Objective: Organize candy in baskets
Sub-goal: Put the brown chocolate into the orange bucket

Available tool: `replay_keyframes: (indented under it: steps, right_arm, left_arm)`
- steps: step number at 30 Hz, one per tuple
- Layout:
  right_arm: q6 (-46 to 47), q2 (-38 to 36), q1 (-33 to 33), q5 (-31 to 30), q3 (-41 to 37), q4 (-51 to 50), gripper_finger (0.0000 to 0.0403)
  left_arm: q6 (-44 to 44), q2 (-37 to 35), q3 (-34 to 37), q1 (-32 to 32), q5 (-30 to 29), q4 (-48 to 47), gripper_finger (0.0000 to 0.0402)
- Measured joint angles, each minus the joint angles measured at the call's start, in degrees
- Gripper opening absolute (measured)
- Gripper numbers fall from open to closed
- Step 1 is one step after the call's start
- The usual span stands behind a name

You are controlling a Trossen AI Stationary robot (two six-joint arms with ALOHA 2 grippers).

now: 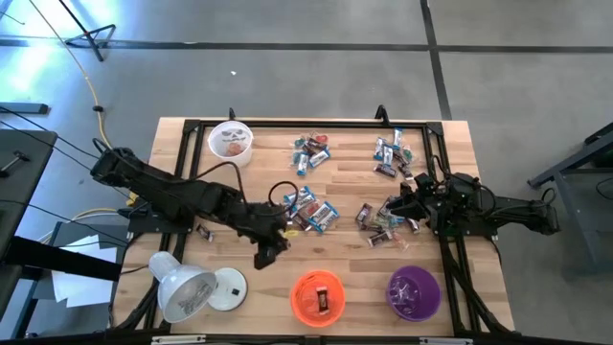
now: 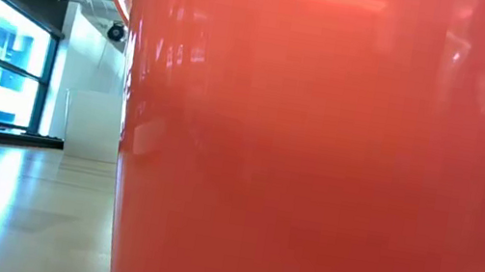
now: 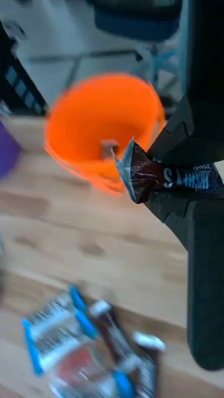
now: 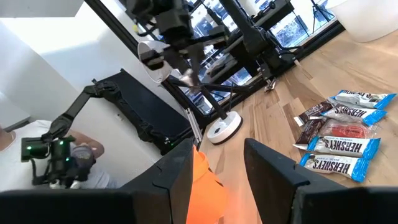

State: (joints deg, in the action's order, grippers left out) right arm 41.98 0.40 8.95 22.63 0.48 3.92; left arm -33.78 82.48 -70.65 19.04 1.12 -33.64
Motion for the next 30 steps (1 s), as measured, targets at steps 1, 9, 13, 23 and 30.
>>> replay_keyframes:
  steps: [1, 9, 13, 23, 30]
  right_arm:
    - [0.0, 0.0, 0.0, 0.0, 0.0, 0.0, 0.0138]
    - [0.0, 0.0, 0.0, 0.0, 0.0, 0.0, 0.0138]
    - [0.0, 0.0, 0.0, 0.0, 0.0, 0.0, 0.0138]
    - [0.0, 0.0, 0.0, 0.0, 0.0, 0.0, 0.0138]
    - [0.0, 0.0, 0.0, 0.0, 0.0, 0.0, 0.0138]
  left_arm:
    - [0.0, 0.5, 0.0, 0.2, 0.8, 2.3, 0.0042]
    - [-2.6, 7.3, 0.0, 2.2, 6.4, 16.4, 0.0042]
    - [-6.5, 11.1, 0.1, 2.2, 9.5, 20.2, 0.0042]
    - [-13.1, 14.9, 0.1, 2.2, 13.7, 25.0, 0.0082]
    - [-12.6, 15.1, 0.1, 2.4, 13.7, 25.1, 0.0151]
